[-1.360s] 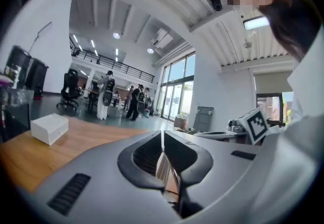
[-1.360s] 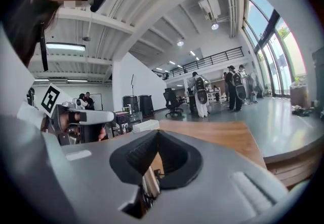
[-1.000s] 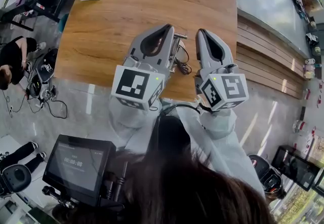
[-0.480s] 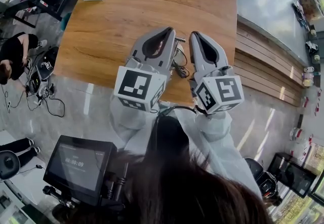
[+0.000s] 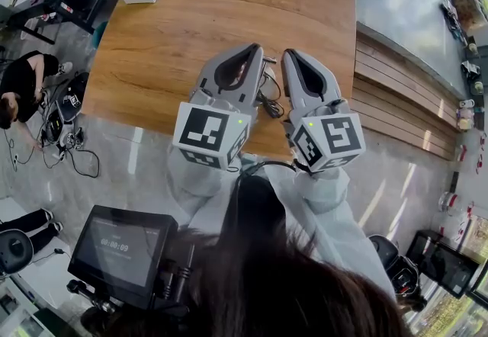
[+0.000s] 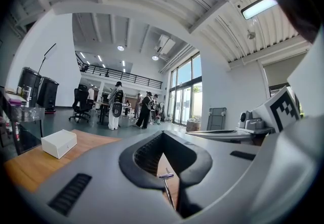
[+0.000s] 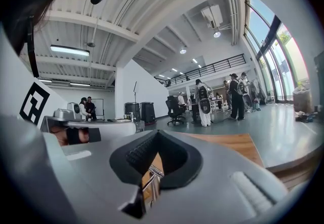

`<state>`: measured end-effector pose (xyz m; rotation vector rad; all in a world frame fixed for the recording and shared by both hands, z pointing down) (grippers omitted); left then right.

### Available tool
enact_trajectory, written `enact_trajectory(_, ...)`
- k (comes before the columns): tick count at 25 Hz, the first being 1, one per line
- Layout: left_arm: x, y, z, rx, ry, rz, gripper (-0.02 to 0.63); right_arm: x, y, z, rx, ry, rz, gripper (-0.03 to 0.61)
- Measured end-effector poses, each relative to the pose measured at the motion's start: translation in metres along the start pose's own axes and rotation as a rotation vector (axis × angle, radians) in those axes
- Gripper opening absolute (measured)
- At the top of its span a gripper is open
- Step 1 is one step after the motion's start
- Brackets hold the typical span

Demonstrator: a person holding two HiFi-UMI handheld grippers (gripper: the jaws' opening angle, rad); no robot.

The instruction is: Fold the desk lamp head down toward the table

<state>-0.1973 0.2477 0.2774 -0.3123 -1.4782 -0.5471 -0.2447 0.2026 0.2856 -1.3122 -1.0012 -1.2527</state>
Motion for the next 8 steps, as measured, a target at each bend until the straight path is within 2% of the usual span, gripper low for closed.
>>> enact_trajectory(8,0.011,0.017,0.013,-0.007,0.006,-0.001,0.002,0.012,-0.006,0.019,-0.011,0.008,0.004,0.000)
Point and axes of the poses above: the fingertips, and each gripper's own axes: z forward along the fingers, y to its left, x out of its underside, the point moved 1 cm from there along -z, backward along the fingers, and after that the axes turned 15 degrees about -x, right-handed, at the moved point
